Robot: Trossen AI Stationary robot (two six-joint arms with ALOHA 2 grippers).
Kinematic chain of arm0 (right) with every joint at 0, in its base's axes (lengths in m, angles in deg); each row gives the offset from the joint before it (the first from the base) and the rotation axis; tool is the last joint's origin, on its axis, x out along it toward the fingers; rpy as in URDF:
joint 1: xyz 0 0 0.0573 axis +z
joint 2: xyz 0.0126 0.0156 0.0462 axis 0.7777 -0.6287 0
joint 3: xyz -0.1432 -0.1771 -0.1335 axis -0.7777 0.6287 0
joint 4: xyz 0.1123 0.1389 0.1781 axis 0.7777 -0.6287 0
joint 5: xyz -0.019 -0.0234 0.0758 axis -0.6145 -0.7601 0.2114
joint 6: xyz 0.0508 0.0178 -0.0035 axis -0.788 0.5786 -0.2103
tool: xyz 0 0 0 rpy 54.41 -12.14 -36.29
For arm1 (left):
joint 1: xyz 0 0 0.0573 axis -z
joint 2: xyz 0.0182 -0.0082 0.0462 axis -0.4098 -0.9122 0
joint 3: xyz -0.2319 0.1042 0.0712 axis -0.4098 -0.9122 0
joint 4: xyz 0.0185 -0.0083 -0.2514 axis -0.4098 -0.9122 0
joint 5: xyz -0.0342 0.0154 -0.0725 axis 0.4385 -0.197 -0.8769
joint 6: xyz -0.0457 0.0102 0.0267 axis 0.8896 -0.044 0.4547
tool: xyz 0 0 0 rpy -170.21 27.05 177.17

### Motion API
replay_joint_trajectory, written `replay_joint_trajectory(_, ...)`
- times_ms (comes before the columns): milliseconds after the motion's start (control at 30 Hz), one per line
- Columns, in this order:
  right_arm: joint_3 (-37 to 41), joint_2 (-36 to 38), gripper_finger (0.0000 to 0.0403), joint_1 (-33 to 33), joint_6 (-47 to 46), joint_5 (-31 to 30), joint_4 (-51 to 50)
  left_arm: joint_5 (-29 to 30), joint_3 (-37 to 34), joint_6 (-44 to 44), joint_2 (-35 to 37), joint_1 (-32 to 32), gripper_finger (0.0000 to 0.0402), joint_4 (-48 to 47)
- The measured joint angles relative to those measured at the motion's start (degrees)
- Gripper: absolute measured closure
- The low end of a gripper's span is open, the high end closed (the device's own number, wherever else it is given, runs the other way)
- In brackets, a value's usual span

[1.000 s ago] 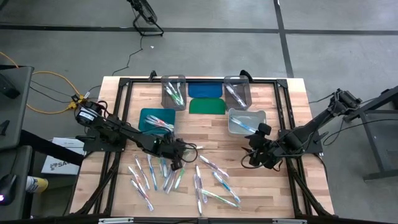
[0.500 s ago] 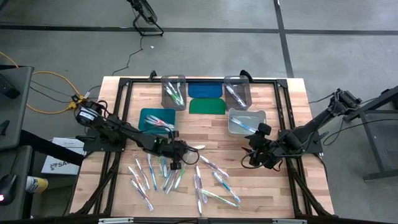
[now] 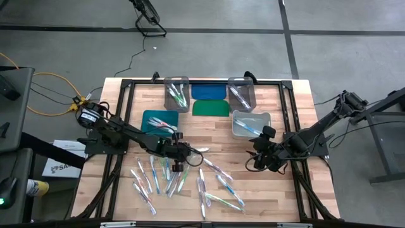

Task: Pick & Place Toothbrushes
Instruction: Put the green toothbrush into the left black bin

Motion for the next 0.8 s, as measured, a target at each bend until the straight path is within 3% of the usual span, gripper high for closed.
replay_joint_trajectory(433,0.0,0.0,0.0176,0.0,0.0,0.1,0.5,1.4,0.2,0.8,-4.5,0.0,0.0285,3.2)
replay_joint_trajectory(533,0.0,0.0,0.0176,0.0,0.0,0.1,0.5,1.1,0.2,0.4,-4.5,0.0,0.0317,3.2)
replay_joint_trajectory(633,0.0,0.0,0.0176,0.0,0.0,0.1,0.5,0.9,0.2,0.2,-4.5,0.0,0.0376,3.2)
replay_joint_trajectory(800,0.0,-0.1,0.0176,0.0,0.0,-0.3,1.2,1.4,0.2,-1.7,-4.6,0.0,0.0387,3.1)
